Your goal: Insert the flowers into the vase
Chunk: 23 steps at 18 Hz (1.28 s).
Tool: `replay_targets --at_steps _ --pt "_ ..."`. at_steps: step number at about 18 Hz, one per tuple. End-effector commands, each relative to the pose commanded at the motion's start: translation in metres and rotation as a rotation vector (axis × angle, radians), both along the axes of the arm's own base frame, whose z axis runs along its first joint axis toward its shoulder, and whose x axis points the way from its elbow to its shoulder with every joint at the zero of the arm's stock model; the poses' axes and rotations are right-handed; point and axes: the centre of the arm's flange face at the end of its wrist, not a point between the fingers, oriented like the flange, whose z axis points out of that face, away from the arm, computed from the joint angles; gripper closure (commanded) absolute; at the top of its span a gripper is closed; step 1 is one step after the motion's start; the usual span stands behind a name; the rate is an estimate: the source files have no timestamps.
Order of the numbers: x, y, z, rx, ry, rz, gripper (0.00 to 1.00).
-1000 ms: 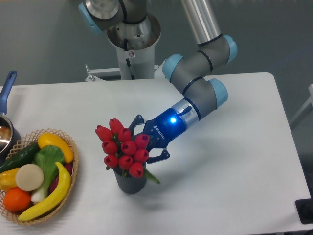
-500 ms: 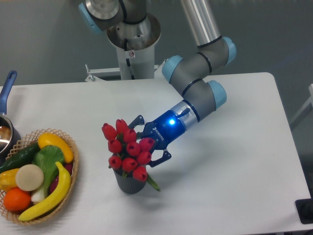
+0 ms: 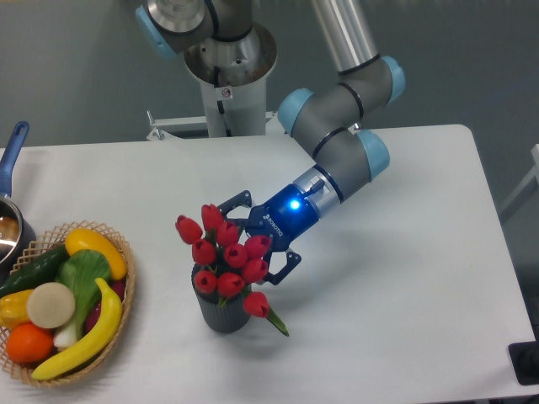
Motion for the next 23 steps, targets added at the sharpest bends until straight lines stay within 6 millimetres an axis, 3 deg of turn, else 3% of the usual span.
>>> replay_targets --at_steps 3,6,10,14,18,21,23 --pt "-0.008 -0.014 0.010 -0.029 0.041 0.028 0.00" --pt "-0.014 -0.040 0.028 -0.029 0.068 0.079 0.00" --pt "-0.027 -0.076 0.066 -0.057 0.184 0.154 0.00" --pt "-0.029 -0.097 0.123 -0.124 0.369 0.206 0.00" --pt "-0.041 -0.126 0.138 -0.292 0.529 0.268 0.00" --pt "-0.057 -0.168 0.157 -0.354 0.574 0.367 0.00" --pt "-0.063 -0.180 0.166 -0.428 0.618 0.401 0.00"
